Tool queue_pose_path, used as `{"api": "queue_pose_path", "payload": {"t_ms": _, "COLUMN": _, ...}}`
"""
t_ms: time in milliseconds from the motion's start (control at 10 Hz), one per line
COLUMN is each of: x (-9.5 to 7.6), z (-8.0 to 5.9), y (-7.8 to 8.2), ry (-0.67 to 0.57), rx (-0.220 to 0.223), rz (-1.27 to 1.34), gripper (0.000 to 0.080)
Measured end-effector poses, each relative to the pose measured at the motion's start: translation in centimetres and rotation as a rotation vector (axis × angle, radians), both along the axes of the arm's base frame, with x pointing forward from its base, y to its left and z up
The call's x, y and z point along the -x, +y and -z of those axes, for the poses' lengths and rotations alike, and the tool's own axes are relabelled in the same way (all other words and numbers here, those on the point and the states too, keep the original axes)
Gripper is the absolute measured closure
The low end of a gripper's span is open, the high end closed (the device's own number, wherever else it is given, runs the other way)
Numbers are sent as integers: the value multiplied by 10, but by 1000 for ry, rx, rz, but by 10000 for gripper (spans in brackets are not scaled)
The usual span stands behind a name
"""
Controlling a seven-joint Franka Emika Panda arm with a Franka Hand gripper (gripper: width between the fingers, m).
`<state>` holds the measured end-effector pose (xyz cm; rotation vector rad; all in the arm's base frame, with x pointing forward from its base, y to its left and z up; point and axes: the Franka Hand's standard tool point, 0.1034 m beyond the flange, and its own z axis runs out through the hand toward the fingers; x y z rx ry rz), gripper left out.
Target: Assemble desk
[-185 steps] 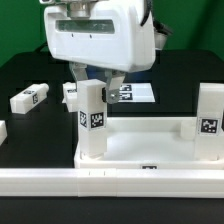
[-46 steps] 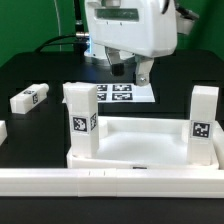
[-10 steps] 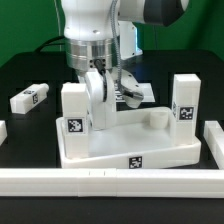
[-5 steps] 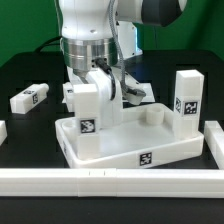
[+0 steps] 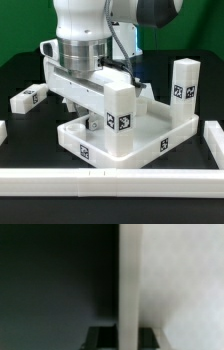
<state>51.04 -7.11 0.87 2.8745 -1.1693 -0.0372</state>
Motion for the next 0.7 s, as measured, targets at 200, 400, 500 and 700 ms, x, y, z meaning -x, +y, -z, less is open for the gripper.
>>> {"api": "queue_pose_path", "payload": {"t_ms": 200, "x": 0, "z": 0, "y": -1, "ry": 3, "rx": -5, "rz": -135, "gripper": 732}}
{"api": "queue_pose_path", "payload": {"t_ms": 400, "x": 0, "z": 0, "y": -1, "ry": 9, "rx": -6, "rz": -267, "gripper": 732}}
{"api": "queue_pose_path", "payload": {"t_ms": 500, "x": -3, "z": 0, "y": 2, "ry": 7, "rx": -7, "rz": -309, "gripper": 732}}
{"api": "queue_pose_path", "payload": {"t_ms": 700, "x": -9, "z": 1, "y": 10, "ry": 9, "rx": -6, "rz": -413, "gripper": 732}}
